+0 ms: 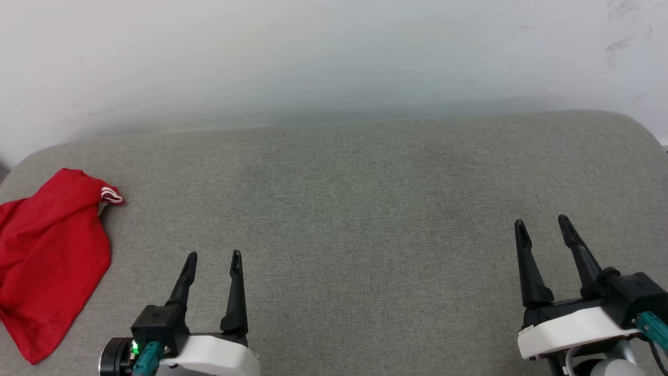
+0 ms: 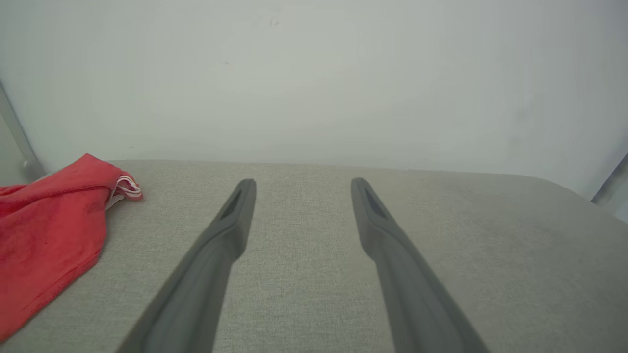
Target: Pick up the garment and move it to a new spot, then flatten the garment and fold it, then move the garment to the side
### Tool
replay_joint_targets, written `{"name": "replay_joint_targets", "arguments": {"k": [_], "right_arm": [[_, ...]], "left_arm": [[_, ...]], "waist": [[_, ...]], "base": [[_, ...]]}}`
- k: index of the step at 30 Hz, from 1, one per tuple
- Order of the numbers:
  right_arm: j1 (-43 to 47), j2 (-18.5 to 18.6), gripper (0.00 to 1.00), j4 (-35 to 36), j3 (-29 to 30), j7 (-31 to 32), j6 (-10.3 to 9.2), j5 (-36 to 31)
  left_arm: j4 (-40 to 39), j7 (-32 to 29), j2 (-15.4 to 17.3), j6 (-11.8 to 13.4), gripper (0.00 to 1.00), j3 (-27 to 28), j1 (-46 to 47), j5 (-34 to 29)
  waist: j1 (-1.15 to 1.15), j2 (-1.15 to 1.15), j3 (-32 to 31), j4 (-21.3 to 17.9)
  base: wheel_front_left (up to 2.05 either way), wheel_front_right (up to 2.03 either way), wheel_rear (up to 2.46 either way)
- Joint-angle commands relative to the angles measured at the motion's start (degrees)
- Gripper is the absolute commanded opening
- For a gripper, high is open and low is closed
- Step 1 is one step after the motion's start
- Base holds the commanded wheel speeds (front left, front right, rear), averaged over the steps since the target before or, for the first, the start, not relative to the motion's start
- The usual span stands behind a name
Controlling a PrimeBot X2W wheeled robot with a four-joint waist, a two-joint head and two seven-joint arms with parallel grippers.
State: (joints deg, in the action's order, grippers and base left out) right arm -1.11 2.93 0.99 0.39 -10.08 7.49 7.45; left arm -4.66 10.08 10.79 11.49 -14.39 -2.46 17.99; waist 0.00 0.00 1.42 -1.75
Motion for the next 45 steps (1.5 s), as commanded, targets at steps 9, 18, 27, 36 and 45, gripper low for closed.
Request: {"name": "replay_joint_targets", "arguments": {"k": [9,18,27,36,45], "right_arm": [[-0.09,-0.06,1.0,-1.78,-0.89,-1.65,0.0,-6.05],[-0.09,-0.07,1.0,-1.65,-1.22,-2.67,-0.01,-7.93],[0.94,-0.08,1.0,-2.6,-1.79,-3.61,-0.01,-2.19],[0.7,-0.1,1.0,-5.55,-2.0,-4.64,-0.01,0.37],[1.03,-0.1,1.0,-6.61,-2.33,-5.14,-0.01,-0.86]], "left_arm": [[0.12,1.66,3.93,6.38,1.0,-5.88,1.16,-5.71],[-2.56,2.6,1.73,4.91,1.0,-3.72,-0.22,-2.88],[-1.06,3.62,-3.97,-4.92,1.0,4.47,-3.05,-3.92],[2.13,4.53,-7.26,-13.79,1.0,9.89,-4.67,-8.63],[3.84,5.26,-7.9,-16.07,1.0,10.99,-5.15,-11.23]], "waist": [[0.0,0.0,0.21,-0.16],[0.0,0.0,0.4,-0.24],[0.0,0.0,0.51,-0.49],[0.0,0.0,0.43,-0.73],[0.0,0.0,0.24,-0.82]], "base": [[0.0,0.0,0.0],[0.0,0.0,0.0],[0.0,0.0,0.0],[0.0,0.0,0.0],[0.0,0.0,0.0]]}}
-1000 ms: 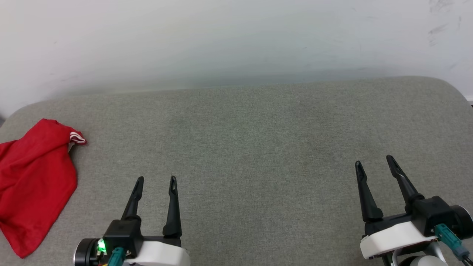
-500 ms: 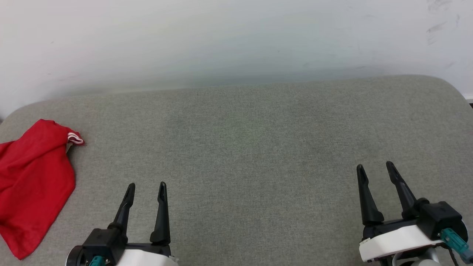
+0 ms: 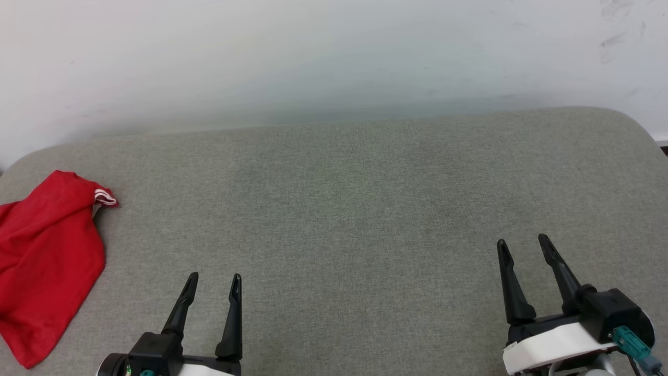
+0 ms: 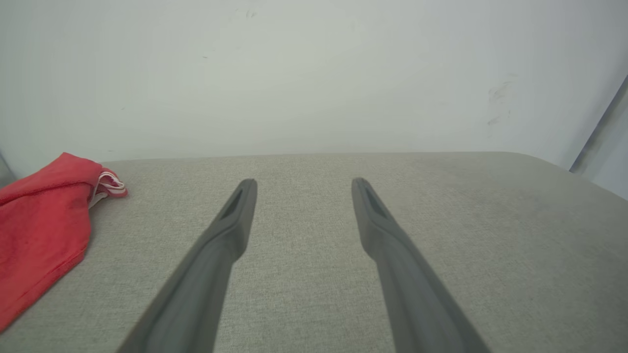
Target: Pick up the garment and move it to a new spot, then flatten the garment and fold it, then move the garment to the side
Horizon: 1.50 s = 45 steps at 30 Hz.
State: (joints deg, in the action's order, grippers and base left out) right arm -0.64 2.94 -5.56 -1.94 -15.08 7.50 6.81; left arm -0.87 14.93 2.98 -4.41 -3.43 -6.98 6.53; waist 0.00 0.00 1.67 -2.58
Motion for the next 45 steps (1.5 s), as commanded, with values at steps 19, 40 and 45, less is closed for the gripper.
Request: {"name": "replay_joint_targets", "arguments": {"k": [19,40,45], "right_arm": [[0.56,-0.11,1.0,-0.82,-0.49,-0.14,-0.02,2.48],[0.77,-0.11,1.0,-0.35,-0.84,-0.14,-0.02,2.48],[1.11,-0.12,1.0,-0.44,-1.3,-0.14,-0.02,2.79]], "left_arm": [[1.42,0.3,-0.1,-0.99,1.0,1.33,-0.36,4.69],[2.09,0.3,-0.11,-1.91,1.0,1.91,0.76,4.19],[2.17,0.3,-0.1,-1.59,1.0,2.44,0.64,4.1]], "waist": [[0.0,0.0,-0.02,-0.16],[0.0,0.0,0.96,1.94],[0.0,0.0,0.89,4.34]], "base": [[0.0,0.0,0.0],[0.0,0.0,0.0],[0.0,0.0,0.0]]}}
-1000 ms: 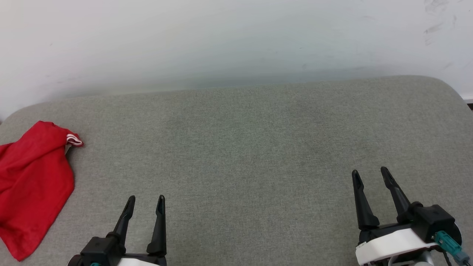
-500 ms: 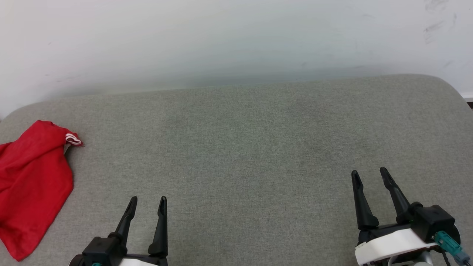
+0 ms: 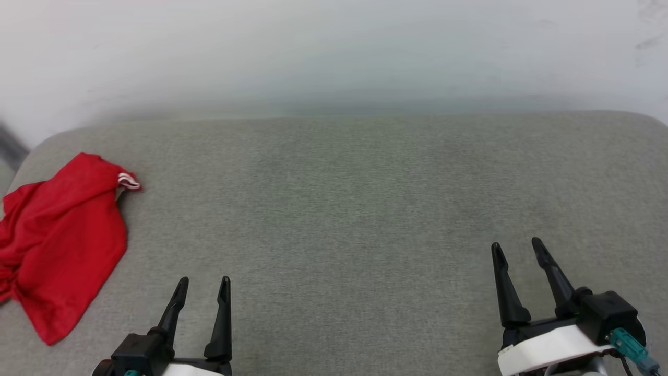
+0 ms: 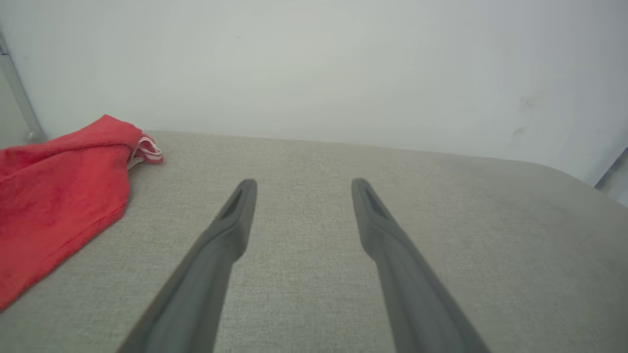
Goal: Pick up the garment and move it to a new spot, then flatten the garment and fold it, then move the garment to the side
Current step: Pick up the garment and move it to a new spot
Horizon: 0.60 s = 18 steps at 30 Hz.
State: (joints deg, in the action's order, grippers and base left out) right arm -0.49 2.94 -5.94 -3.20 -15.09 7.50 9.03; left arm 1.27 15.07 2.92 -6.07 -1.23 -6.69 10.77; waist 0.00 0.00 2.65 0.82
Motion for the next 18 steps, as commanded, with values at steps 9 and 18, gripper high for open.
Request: {"name": "replay_joint_targets", "arguments": {"k": [9,18], "right_arm": [[1.7,-0.12,1.0,0.18,-2.01,-0.12,-0.02,0.18],[2.5,-0.12,1.0,0.52,-3.84,-0.12,-0.01,2.62]], "left_arm": [[-0.61,0.16,-0.05,0.43,1.0,1.59,-1.41,-0.39],[-1.48,0.16,-0.04,0.91,1.0,2.72,-2.61,0.53]], "waist": [[0.0,0.0,-1.07,6.51],[0.0,0.0,-2.5,14.24]], "base": [[0.0,0.0,0.0],[0.0,0.0,0.0]]}}
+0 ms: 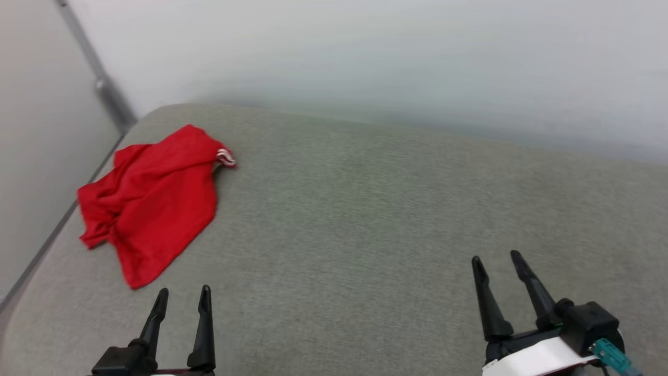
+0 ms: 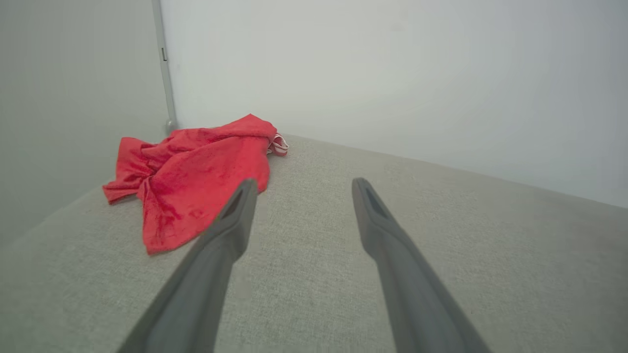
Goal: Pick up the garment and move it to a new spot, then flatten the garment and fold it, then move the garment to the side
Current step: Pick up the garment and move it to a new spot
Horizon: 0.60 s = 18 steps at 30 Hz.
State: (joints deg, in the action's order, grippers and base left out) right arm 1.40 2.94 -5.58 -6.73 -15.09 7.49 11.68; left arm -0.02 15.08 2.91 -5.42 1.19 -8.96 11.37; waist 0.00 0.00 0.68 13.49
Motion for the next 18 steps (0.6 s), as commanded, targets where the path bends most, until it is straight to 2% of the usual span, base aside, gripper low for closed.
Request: {"name": "replay_joint_targets", "arguments": {"k": [1,9,18], "right_arm": [[0.73,-0.12,1.0,0.22,-0.48,-0.12,-0.01,0.04],[1.01,-0.11,1.0,0.84,-1.7,-0.12,-0.01,0.41],[1.13,-0.11,1.0,0.62,-2.63,-0.12,-0.01,1.04]], "left_arm": [[-0.39,0.15,-0.03,0.22,1.0,0.27,-0.39,-0.23],[-0.91,0.15,-0.04,-0.1,1.0,1.44,-1.34,-1.04],[-1.21,0.15,-0.03,-0.64,1.0,1.97,-1.87,-1.99]], "waist": [[0.0,0.0,-0.62,2.43],[0.0,0.0,-0.98,7.19],[0.0,0.0,-1.31,10.38]], "base": [[0.0,0.0,0.0],[0.0,0.0,0.0],[0.0,0.0,0.0]]}}
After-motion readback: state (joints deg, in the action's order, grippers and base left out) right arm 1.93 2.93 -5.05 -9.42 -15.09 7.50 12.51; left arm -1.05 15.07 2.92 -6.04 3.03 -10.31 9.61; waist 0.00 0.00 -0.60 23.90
